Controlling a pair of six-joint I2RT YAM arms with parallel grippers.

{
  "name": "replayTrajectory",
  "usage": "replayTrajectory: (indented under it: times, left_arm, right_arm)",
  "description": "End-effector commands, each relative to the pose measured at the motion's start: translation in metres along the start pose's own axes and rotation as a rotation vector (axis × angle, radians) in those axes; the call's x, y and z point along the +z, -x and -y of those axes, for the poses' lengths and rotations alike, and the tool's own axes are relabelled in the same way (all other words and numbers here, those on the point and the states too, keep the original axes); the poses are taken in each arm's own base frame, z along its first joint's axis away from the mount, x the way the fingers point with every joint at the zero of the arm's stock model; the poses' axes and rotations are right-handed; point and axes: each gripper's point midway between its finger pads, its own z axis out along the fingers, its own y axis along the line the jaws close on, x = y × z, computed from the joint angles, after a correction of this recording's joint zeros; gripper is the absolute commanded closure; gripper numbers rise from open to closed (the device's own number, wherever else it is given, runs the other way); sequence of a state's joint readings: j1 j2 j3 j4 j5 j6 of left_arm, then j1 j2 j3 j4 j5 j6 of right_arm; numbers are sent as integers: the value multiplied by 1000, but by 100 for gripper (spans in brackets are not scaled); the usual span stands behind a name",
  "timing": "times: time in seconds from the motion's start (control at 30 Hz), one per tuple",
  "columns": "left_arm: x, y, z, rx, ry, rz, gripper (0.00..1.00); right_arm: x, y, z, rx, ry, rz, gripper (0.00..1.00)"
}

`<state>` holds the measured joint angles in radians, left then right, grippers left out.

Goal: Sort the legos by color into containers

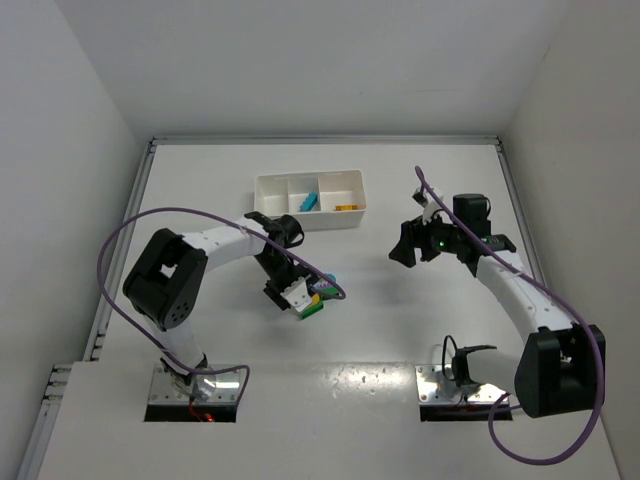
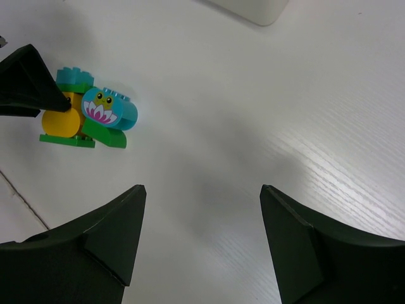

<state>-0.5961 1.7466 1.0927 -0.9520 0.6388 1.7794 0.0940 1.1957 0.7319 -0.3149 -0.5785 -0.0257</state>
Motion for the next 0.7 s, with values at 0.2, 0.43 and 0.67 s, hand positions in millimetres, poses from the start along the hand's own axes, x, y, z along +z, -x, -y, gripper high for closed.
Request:
replayTrajectory:
  times: [0.2,0.43,0.67]
  left_arm:
    - [-8,6,-17,37,40,22,33]
    - [-8,4,-21,44,49,20,32]
    - [2,-11,-17,17,2,-11,33]
  right_arm:
    - [2,6,-2,-8,25,30,27]
    - [3,2,-2,-3,26,23,27]
    - [4,4,-1,-2,26,22,27]
